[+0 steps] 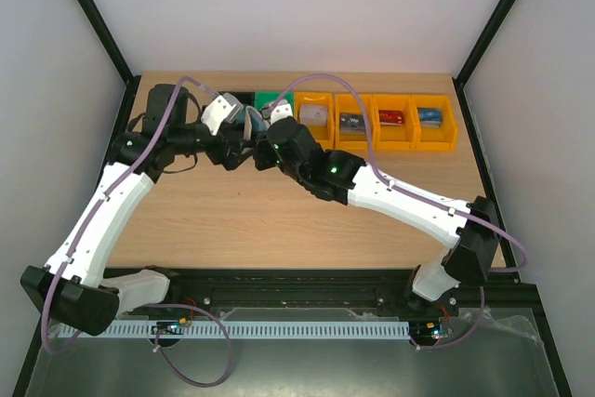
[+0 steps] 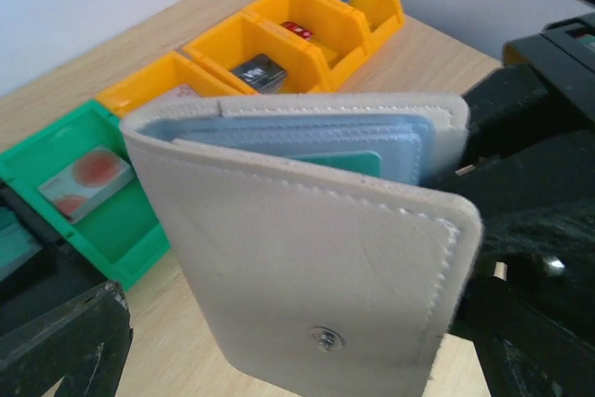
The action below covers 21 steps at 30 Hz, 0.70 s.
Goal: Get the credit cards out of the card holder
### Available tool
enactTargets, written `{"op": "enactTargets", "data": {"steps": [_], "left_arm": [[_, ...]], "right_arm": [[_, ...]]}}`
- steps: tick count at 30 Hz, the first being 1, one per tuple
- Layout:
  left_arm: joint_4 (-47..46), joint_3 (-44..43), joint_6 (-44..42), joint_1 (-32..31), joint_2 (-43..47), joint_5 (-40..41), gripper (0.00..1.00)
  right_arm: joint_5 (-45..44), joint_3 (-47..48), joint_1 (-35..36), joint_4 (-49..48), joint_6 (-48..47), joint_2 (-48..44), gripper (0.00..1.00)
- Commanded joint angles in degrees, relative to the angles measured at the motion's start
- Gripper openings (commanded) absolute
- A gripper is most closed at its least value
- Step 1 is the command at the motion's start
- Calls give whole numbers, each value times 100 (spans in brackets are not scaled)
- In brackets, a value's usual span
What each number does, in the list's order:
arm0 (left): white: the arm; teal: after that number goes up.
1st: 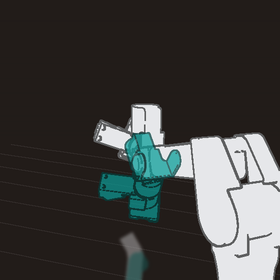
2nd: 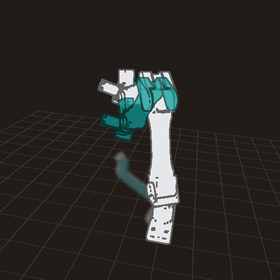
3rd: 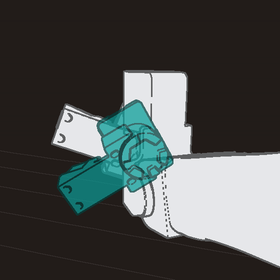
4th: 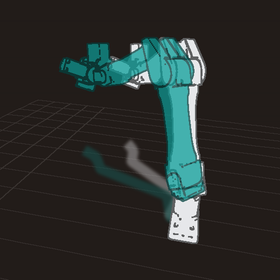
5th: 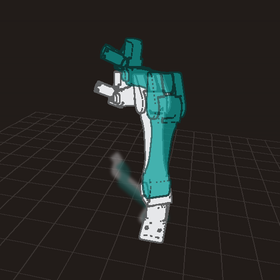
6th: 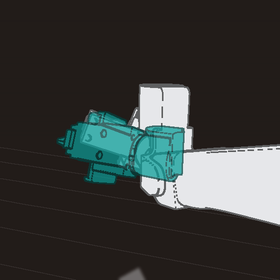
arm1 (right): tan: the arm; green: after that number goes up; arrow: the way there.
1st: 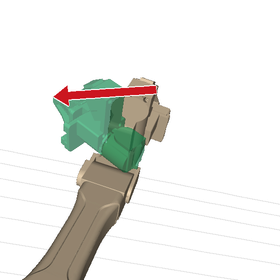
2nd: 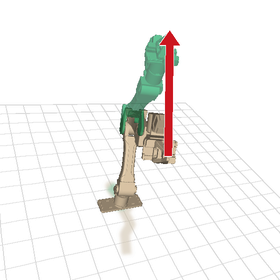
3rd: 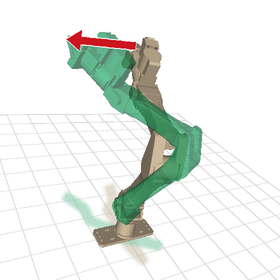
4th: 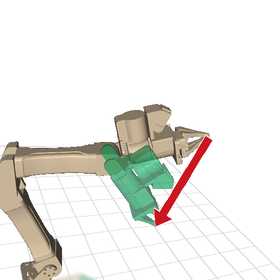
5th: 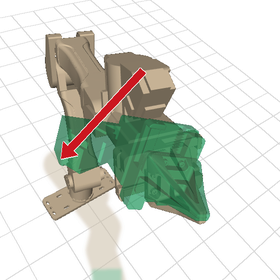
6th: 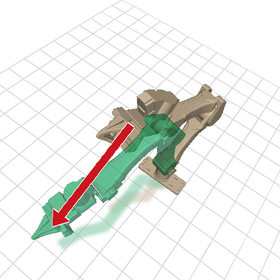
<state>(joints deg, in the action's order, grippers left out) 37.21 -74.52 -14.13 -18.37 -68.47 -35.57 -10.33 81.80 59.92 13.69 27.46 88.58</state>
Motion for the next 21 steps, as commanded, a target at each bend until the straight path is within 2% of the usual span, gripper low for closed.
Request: {"op": "enactTargets", "data": {"steps": [1,4,7,10,15,21], "left_arm": [[-265,155,26,-176,-15,1109,100],[-418,228,29,-220,-110,2271,99],[-428,219,-26,-180,-42,2655,99],[-313,155,-30,49,108,2433,100],[-154,188,-59,277,175,1970,99],[-150,254,-63,478,161,1923,100]], "right_arm": [[268,287,37,-201,110,12,2],[414,212,29,-227,78,-91,2],[490,91,-48,-207,40,-273,2],[1016,-183,-327,-315,12,-516,2],[2423,-686,-671,-709,-465,-963,2],[2820,-903,-787,-502,-912,-1395,2]]}}
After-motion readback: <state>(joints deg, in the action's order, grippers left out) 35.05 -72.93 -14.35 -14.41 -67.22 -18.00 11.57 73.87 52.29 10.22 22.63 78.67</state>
